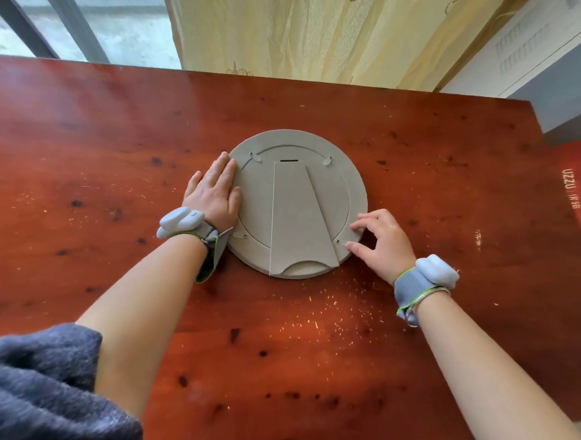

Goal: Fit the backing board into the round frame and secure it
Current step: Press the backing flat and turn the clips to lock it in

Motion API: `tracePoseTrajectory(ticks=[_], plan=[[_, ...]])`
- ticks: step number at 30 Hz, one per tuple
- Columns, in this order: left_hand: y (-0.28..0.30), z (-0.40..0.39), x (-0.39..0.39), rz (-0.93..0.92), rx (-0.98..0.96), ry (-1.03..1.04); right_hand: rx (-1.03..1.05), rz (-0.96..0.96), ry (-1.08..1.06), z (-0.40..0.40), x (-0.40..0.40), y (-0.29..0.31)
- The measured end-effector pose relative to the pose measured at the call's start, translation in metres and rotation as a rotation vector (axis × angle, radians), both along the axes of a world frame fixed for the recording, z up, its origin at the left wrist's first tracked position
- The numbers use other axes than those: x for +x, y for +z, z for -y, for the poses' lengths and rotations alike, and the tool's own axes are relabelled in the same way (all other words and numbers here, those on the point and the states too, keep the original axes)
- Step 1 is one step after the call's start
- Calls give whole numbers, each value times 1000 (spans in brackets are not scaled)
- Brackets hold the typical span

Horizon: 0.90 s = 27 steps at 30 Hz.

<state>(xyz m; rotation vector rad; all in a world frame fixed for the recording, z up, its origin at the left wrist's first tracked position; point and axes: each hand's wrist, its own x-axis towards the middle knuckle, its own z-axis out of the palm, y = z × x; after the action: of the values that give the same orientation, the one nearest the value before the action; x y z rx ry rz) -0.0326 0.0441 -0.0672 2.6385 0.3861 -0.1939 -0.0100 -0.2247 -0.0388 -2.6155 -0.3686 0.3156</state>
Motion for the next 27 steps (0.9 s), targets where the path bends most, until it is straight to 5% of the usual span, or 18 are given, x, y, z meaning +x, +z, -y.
tracePoseTrajectory(ticks=[9,20,27], plan=[[-2,1,-3,7,2,-16,-76,-63,-24,-5,4,2],[-2,2,-2,24,14,5,28,87,-187,-27,26,-13],[-2,2,-3,51,12,14,27,-78,-49,-3,0,1]])
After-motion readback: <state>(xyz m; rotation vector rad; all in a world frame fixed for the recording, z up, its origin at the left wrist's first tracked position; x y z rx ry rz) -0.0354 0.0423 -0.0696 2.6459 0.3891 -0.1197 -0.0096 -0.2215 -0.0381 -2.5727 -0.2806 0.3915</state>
